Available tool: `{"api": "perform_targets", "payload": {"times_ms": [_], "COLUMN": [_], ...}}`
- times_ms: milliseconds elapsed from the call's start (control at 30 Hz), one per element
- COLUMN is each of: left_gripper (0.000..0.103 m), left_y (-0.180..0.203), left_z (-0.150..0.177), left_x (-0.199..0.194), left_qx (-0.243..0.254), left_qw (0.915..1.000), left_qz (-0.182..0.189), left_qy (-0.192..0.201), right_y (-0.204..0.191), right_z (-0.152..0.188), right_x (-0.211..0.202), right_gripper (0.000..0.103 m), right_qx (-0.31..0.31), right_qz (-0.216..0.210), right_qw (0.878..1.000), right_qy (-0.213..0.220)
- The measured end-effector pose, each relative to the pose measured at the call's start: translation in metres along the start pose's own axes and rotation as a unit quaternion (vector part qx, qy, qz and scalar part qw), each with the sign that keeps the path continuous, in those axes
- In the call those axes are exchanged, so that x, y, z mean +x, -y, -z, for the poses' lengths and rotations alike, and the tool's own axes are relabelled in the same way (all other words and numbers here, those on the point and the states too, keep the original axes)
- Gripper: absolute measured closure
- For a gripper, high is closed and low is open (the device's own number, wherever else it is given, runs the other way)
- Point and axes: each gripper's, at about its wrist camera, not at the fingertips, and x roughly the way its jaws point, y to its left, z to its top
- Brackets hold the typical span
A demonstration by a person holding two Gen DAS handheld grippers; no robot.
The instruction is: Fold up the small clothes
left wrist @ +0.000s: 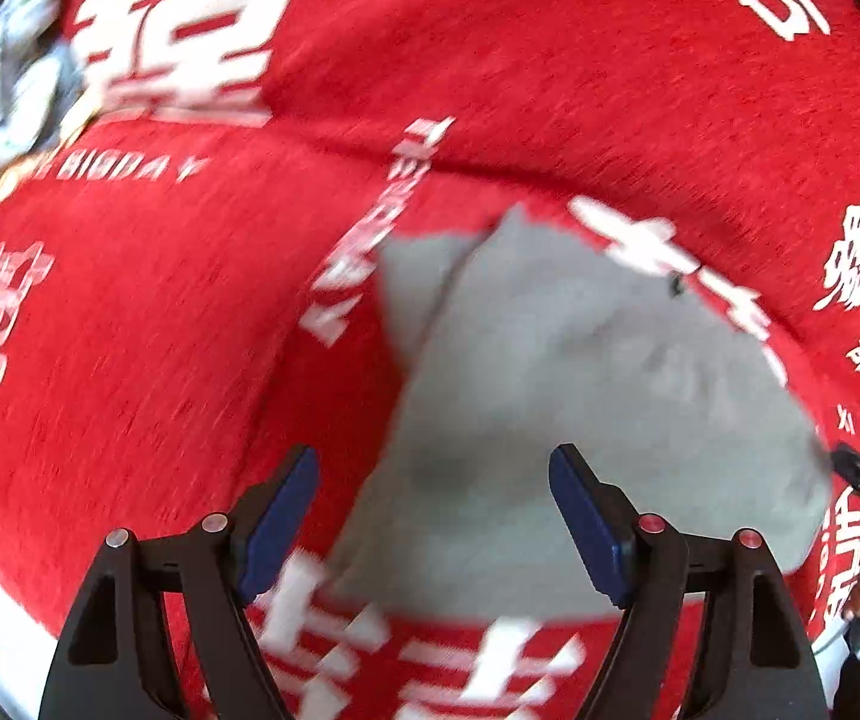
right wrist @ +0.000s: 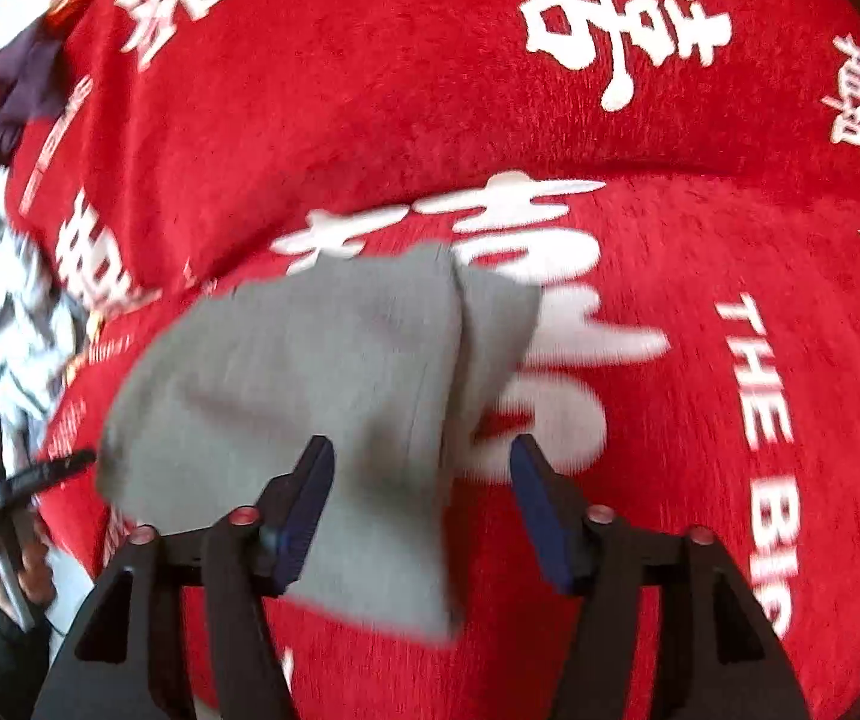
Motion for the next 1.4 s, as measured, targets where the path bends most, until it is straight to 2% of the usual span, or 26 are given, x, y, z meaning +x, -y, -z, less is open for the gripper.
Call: {"api": "perform_targets", "payload": {"times_ms": [100, 200, 267, 300, 333, 400, 467, 500, 533, 567, 600, 633, 700, 733, 800, 867, 933, 1000, 1100, 1167, 1200, 1267, 1300, 1333, 1400], "left_gripper": [0.023, 0.023, 0.023, 0.021, 0.017, 0.017, 0.017, 0.017, 0.017, 0.009, 0.007, 0.007, 0.007, 0.007, 0.007, 0.007, 0.007, 0.007, 0.007, 0.007, 0.007, 0.007, 0.005, 0.001, 0.001], "left_y": [0.031, 0.055, 0.066, 0.069, 0.071, 0.073, 0.073, 0.073, 0.073, 0.075, 0.074, 0.072, 0.061, 0.054, 0.031, 0.004, -0.022, -0.038, -0.049, -0.045, -0.041, -0.03, -0.025, -0.019, -0.009], "left_z": [-0.025, -0.037, -0.037, -0.036, -0.036, -0.036, -0.036, -0.034, -0.033, -0.03, -0.03, -0.032, -0.037, -0.038, -0.035, -0.031, -0.024, -0.014, -0.004, -0.003, -0.005, -0.007, -0.007, -0.008, -0.01], "left_x": [0.023, 0.057, 0.084, 0.094, 0.099, 0.093, 0.086, 0.086, 0.093, 0.103, 0.101, 0.097, 0.081, 0.069, 0.042, 0.032, 0.034, 0.041, 0.047, 0.052, 0.056, 0.069, 0.076, 0.08, 0.084], "left_qx": [0.021, 0.05, 0.071, 0.083, 0.093, 0.095, 0.09, 0.091, 0.099, 0.112, 0.113, 0.108, 0.081, 0.069, 0.04, 0.008, -0.026, -0.054, -0.092, -0.092, -0.084, -0.06, -0.048, -0.034, -0.02], "left_qw": [0.9996, 0.9978, 0.9942, 0.9921, 0.991, 0.9914, 0.9935, 0.9931, 0.9906, 0.9869, 0.9869, 0.9877, 0.9923, 0.9945, 0.997, 0.9972, 0.9968, 0.9964, 0.9942, 0.9931, 0.9935, 0.9937, 0.9933, 0.9947, 0.9958], "left_qz": [0.015, -0.006, -0.036, -0.055, -0.066, -0.068, -0.058, -0.065, -0.084, -0.103, -0.11, -0.106, -0.085, -0.075, -0.065, -0.073, -0.076, -0.06, 0.017, 0.036, 0.036, 0.035, 0.031, 0.018, 0.013], "left_qy": [-0.016, -0.044, -0.072, -0.076, -0.07, -0.058, -0.039, -0.036, -0.044, -0.052, -0.035, -0.039, -0.039, -0.024, 0.01, 0.013, -0.006, -0.028, -0.053, -0.064, -0.069, -0.088, -0.1, -0.095, -0.089], "right_y": [0.021, 0.032, 0.029, 0.02, 0.015, 0.002, -0.017, -0.026, -0.027, -0.027, -0.026, -0.022, -0.015, -0.012, -0.012, -0.027, -0.047, -0.077, -0.117, -0.12, -0.126, -0.132, -0.134, -0.134, -0.137], "right_z": [-0.032, -0.043, -0.044, -0.047, -0.047, -0.052, -0.058, -0.06, -0.061, -0.062, -0.062, -0.059, -0.059, -0.061, -0.06, -0.051, -0.039, -0.02, 0.015, 0.035, 0.041, 0.039, 0.035, 0.033, 0.03], "right_x": [0.042, 0.078, 0.085, 0.088, 0.089, 0.088, 0.07, 0.063, 0.065, 0.073, 0.09, 0.107, 0.101, 0.093, 0.068, 0.031, 0.014, 0.014, 0.045, 0.09, 0.088, 0.091, 0.083, 0.077, 0.06], "right_gripper": [0.037, 0.035, 0.037, 0.064, 0.076, 0.081, 0.082, 0.082, 0.082, 0.082, 0.079, 0.076, 0.056, 0.051, 0.05, 0.05, 0.05, 0.048, 0.039, 0.037, 0.034, 0.034, 0.034, 0.034, 0.034], "right_qx": [0.061, 0.102, 0.1, 0.076, 0.058, 0.016, -0.044, -0.067, -0.07, -0.073, -0.081, -0.084, -0.065, -0.05, -0.035, -0.062, -0.093, -0.139, -0.209, -0.224, -0.237, -0.24, -0.223, -0.214, -0.206], "right_qz": [-0.011, -0.029, -0.043, -0.048, -0.041, -0.014, 0.02, 0.033, 0.039, 0.051, 0.071, 0.092, 0.093, 0.1, 0.103, 0.115, 0.081, 0.042, 0.024, 0.055, 0.064, 0.082, 0.078, 0.067, 0.054], "right_qw": [0.997, 0.991, 0.991, 0.994, 0.995, 0.998, 0.999, 0.997, 0.996, 0.995, 0.994, 0.992, 0.993, 0.994, 0.994, 0.989, 0.988, 0.987, 0.977, 0.972, 0.969, 0.967, 0.971, 0.974, 0.977], "right_qy": [-0.038, -0.078, -0.072, -0.069, -0.068, -0.051, 0.007, 0.037, 0.043, 0.035, 0.007, -0.027, -0.016, -0.013, 0.02, 0.074, 0.088, 0.072, 0.019, -0.053, 0.001, -0.015, -0.017, -0.011, 0.008]}}
